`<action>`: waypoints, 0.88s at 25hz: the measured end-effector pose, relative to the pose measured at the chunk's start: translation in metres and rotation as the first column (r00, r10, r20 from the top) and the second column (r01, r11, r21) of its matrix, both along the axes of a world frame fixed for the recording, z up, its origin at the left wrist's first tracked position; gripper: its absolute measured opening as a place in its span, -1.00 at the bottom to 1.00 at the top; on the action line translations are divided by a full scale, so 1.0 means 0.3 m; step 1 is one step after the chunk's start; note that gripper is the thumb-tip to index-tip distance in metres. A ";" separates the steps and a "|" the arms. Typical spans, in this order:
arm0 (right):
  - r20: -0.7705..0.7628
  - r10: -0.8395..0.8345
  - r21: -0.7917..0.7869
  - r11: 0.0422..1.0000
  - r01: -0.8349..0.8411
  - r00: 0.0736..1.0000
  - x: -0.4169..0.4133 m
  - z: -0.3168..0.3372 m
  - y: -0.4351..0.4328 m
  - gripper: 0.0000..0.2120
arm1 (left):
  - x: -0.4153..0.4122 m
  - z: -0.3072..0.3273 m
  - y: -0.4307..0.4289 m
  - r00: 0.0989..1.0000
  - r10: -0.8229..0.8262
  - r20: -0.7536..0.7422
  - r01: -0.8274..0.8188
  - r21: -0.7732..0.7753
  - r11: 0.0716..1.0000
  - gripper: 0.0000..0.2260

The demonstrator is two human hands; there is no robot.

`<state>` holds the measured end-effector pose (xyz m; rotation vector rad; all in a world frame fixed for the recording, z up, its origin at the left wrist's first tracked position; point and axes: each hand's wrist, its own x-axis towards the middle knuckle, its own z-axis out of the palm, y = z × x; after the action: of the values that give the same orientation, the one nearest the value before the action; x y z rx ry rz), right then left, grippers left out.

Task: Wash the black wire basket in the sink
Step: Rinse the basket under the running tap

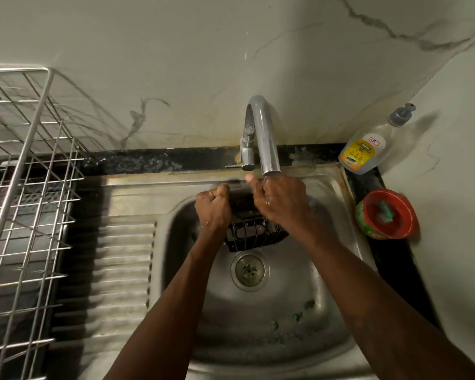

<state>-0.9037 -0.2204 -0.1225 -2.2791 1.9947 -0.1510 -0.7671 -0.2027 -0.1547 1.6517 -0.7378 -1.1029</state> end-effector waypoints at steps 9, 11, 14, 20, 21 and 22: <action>0.050 0.229 0.373 0.899 -0.231 0.972 0.075 0.065 -0.102 -0.64 | -0.004 0.027 0.146 0.952 -0.295 -0.087 0.307 0.260 0.916 -0.37; 0.033 0.307 0.403 0.867 -0.294 0.951 0.089 0.086 -0.108 -0.66 | 0.042 0.051 0.130 0.841 -0.451 -0.298 0.525 0.249 0.814 -0.34; 0.018 0.363 0.349 0.871 -0.346 0.932 0.124 0.049 -0.092 -0.65 | 0.101 0.076 0.075 0.793 -0.423 -0.438 0.562 0.259 0.786 -0.50; 0.125 -0.316 0.049 0.949 0.312 0.941 0.164 -0.024 -0.043 -0.51 | 0.044 0.038 0.022 0.964 -0.240 -0.114 0.266 0.435 0.860 -0.63; 0.158 -0.343 0.038 0.939 0.341 0.926 0.157 -0.021 -0.020 -0.56 | 0.044 0.027 0.027 0.979 -0.170 -0.112 0.203 0.458 0.865 -0.67; 0.199 -0.339 0.039 0.940 0.338 0.920 0.152 -0.031 0.011 -0.64 | 0.045 0.012 0.038 0.986 -0.114 -0.124 0.160 0.473 0.866 -0.69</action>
<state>-0.8581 -0.2171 -0.1318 -1.8092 2.2518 -0.3912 -0.7535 -0.1914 -0.1513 1.9661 -0.5508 -1.5507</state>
